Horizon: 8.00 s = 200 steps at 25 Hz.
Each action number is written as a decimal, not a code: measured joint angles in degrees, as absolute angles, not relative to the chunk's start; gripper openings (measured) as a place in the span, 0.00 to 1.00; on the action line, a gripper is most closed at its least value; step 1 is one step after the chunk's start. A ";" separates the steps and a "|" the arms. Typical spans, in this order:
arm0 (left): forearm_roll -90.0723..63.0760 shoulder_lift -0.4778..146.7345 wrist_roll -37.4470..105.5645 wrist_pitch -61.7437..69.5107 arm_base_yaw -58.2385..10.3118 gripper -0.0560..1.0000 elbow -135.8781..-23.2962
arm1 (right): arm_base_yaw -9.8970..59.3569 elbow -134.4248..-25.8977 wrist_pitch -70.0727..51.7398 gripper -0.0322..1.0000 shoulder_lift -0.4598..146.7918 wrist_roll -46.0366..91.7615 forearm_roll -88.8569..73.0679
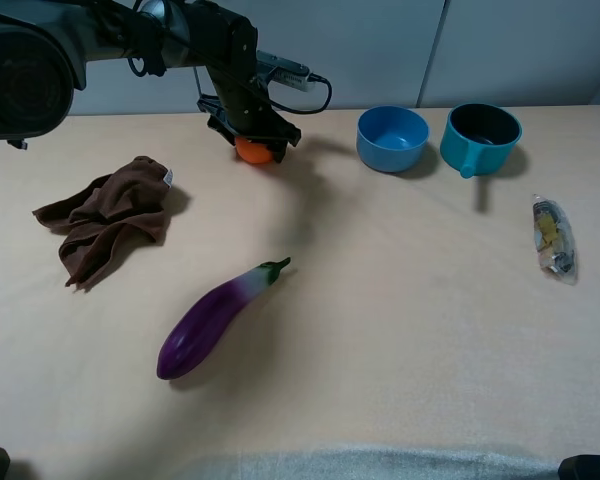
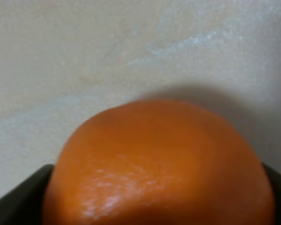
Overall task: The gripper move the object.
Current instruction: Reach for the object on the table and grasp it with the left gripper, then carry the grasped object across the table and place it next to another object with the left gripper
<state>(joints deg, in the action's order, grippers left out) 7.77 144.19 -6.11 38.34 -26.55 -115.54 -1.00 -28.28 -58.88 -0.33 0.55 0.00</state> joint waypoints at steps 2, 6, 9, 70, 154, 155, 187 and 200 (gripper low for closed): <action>7.72 144.19 -6.11 38.34 -26.55 0.75 -115.54 | -1.00 -28.28 -58.88 0.70 -0.33 0.55 0.00; 7.72 144.19 -6.11 38.34 -26.55 0.75 -115.54 | -1.00 -28.28 -58.88 0.70 -0.33 0.55 0.00; 7.72 144.19 -6.11 38.34 -26.55 0.75 -115.54 | -1.00 -28.28 -58.88 0.70 -0.33 0.55 0.00; 3.49 131.19 -5.04 66.56 -33.07 0.75 -128.88 | -1.00 -28.28 -58.88 0.70 -0.33 0.55 0.00; 5.60 113.54 -11.31 34.73 -63.20 0.75 -64.09 | -1.00 -28.28 -58.88 0.70 -0.33 0.49 -0.47; 5.99 113.54 -11.17 34.13 -63.20 0.75 -63.71 | -1.00 -28.28 -58.88 0.70 -0.33 0.49 -0.47; 7.61 113.54 -10.55 27.77 -63.20 0.76 -59.03 | -1.00 -28.28 -58.88 0.70 -0.33 0.49 -0.47; 8.01 113.52 -10.49 28.84 -63.20 0.88 -59.03 | -1.00 -28.28 -58.88 0.70 -0.33 0.49 -0.47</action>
